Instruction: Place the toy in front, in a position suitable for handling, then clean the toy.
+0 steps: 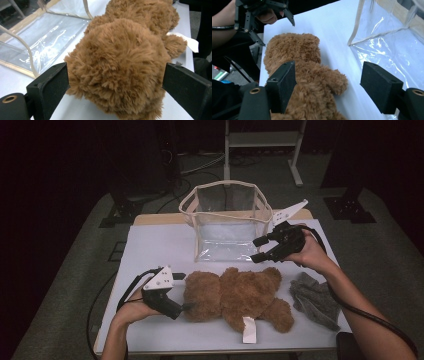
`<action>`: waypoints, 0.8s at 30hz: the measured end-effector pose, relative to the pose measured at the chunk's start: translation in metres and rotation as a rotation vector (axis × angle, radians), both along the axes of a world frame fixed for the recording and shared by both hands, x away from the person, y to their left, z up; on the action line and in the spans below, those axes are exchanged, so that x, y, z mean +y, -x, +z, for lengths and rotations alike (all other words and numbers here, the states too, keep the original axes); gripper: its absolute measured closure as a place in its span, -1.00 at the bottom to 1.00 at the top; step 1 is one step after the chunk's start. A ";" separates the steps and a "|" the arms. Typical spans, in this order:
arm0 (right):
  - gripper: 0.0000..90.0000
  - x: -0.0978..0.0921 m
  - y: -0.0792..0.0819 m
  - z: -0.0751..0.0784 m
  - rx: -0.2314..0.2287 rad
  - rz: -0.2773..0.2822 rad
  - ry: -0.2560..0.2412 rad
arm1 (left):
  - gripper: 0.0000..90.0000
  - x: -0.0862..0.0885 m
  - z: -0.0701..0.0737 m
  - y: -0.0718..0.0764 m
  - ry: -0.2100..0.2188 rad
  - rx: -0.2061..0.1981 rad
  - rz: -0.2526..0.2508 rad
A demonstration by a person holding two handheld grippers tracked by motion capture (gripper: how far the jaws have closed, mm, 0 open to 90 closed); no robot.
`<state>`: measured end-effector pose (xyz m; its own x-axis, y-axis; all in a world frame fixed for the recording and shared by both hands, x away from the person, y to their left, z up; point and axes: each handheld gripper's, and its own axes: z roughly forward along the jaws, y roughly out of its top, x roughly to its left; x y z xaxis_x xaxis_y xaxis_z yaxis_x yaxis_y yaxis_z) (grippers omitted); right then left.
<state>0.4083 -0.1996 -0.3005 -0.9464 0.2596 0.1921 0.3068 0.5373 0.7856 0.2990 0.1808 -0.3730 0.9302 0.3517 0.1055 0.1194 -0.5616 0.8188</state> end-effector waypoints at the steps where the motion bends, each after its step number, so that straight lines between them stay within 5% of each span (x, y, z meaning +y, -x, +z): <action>1: -0.40 0.003 -0.001 0.003 -0.005 0.001 0.008 | -0.86 0.000 -0.001 0.000 -0.007 0.002 -0.001; 13: -0.40 0.025 -0.021 0.031 -0.048 0.028 0.025 | -0.86 -0.002 0.001 -0.002 -0.012 0.000 -0.020; 24: -0.40 0.038 -0.041 0.040 -0.045 0.043 0.059 | -0.86 0.000 0.002 -0.005 -0.006 -0.001 -0.024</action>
